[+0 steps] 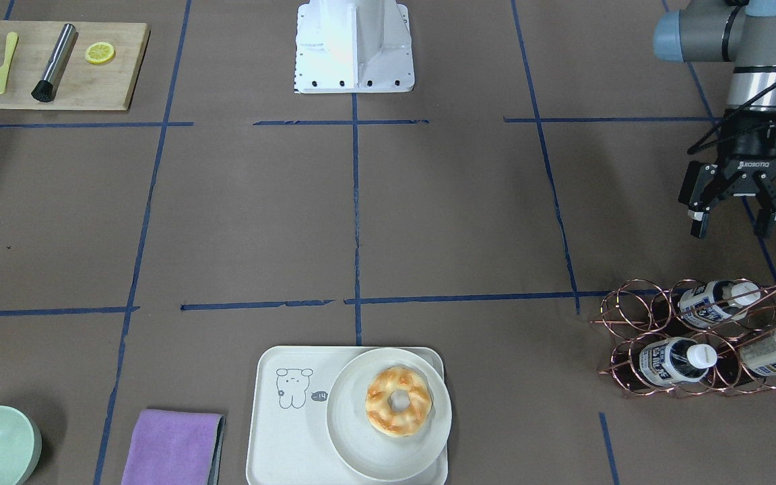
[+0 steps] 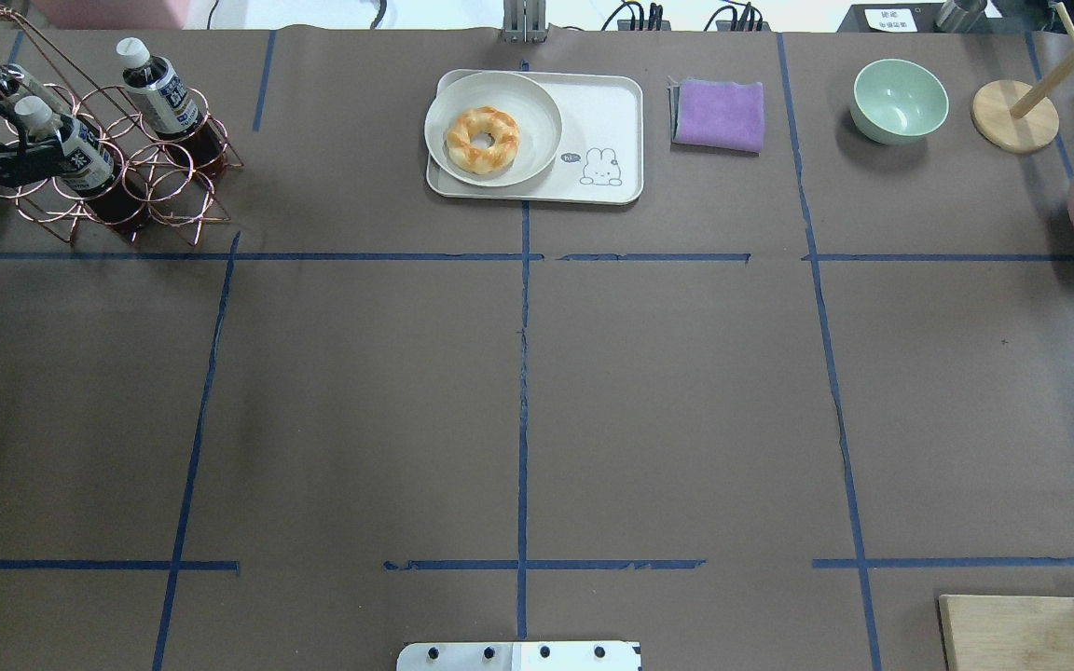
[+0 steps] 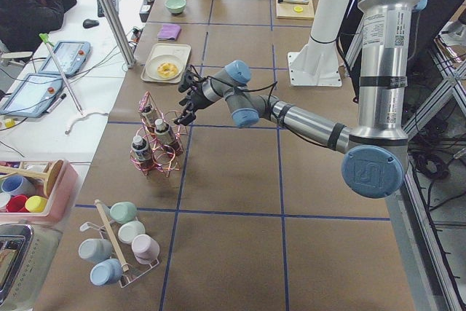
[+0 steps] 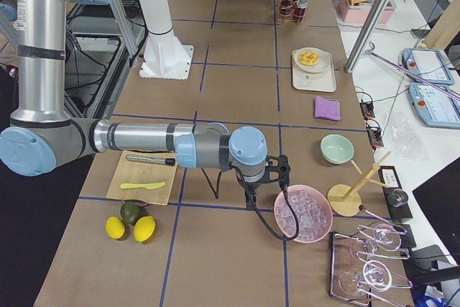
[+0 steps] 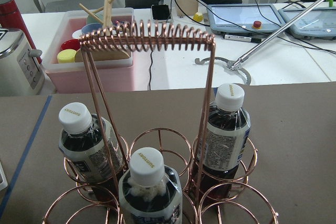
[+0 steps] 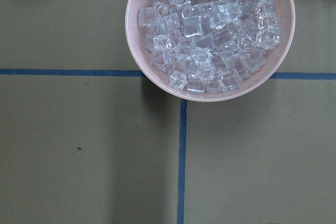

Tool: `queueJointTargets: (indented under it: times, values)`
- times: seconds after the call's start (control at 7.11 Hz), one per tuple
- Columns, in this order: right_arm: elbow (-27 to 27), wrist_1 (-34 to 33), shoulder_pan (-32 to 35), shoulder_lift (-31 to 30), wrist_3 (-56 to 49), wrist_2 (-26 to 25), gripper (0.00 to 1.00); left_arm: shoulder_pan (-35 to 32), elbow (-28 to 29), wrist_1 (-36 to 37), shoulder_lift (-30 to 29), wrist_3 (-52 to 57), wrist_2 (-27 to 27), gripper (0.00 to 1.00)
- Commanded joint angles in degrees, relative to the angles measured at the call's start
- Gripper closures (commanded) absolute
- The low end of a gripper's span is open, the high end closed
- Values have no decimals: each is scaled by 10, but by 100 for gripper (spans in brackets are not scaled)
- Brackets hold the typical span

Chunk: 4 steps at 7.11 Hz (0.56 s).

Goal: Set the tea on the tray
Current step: 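Move the left gripper down onto a tea bottle in the copper rack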

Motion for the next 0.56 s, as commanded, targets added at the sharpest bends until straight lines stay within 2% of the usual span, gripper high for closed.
queueJointTargets:
  times: [0.0,0.42]
  values:
    - [0,0,0,0,0,0,0,2,23,-1,-19,7,5,0]
    - [2,0,0,2,0,0,0,1,58,-2,-39,9,5,0]
